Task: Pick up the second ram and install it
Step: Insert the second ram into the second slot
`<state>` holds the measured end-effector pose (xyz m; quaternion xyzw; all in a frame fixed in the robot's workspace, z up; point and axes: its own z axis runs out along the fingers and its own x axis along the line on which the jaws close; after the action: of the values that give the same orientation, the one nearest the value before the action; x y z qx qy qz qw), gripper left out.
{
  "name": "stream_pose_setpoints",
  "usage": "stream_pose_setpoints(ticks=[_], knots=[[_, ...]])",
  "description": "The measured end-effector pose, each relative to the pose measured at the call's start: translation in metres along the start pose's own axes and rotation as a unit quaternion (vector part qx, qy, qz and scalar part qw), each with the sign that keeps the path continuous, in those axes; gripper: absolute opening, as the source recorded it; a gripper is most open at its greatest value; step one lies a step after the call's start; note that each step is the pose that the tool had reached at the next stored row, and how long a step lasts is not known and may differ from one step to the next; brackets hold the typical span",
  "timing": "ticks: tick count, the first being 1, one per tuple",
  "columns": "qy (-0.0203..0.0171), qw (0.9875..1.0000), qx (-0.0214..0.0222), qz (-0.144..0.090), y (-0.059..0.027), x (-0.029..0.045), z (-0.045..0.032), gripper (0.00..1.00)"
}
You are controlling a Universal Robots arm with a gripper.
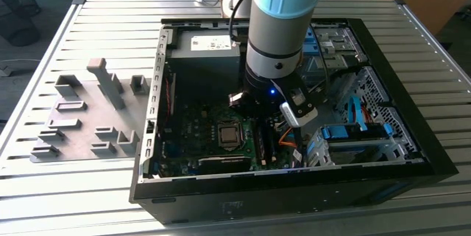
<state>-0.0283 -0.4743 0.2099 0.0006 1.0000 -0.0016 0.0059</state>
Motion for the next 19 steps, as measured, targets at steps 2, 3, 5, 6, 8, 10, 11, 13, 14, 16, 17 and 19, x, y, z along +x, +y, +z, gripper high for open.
stream_pose_setpoints(ticks=[2, 3, 5, 6, 8, 10, 11, 13, 14, 16, 17, 19], knots=[[0.0000, 1.0000, 0.0000, 0.000, 0.0000, 0.0000, 0.0001, 0.14], [0.0000, 1.0000, 0.0000, 0.000, 0.0000, 0.0000, 0.0002, 0.14], [0.0000, 1.0000, 0.0000, 0.000, 0.0000, 0.0000, 0.0002, 0.14], [0.0000, 1.0000, 0.0000, 0.000, 0.0000, 0.0000, 0.0002, 0.14], [0.0000, 1.0000, 0.0000, 0.000, 0.0000, 0.0000, 0.0003, 0.15], [0.0000, 1.0000, 0.0000, 0.000, 0.0000, 0.0000, 0.0004, 0.21], [0.0000, 1.0000, -0.0001, 0.000, 0.0000, 0.0000, 0.0004, 0.21], [0.0000, 1.0000, -0.0001, 0.000, 0.0000, 0.0000, -0.0018, 0.21], [0.0000, 1.0000, 0.0000, 0.000, 0.0000, -0.0001, -0.0038, 0.21], [0.0001, 1.0000, 0.0004, 0.000, 0.0000, -0.0001, -0.0098, 0.21], [0.0001, 1.0000, 0.0009, 0.000, 0.0000, -0.0002, -0.0136, 0.21], [0.0001, 1.0000, 0.0011, 0.000, 0.0000, -0.0003, -0.0211, 0.21]])
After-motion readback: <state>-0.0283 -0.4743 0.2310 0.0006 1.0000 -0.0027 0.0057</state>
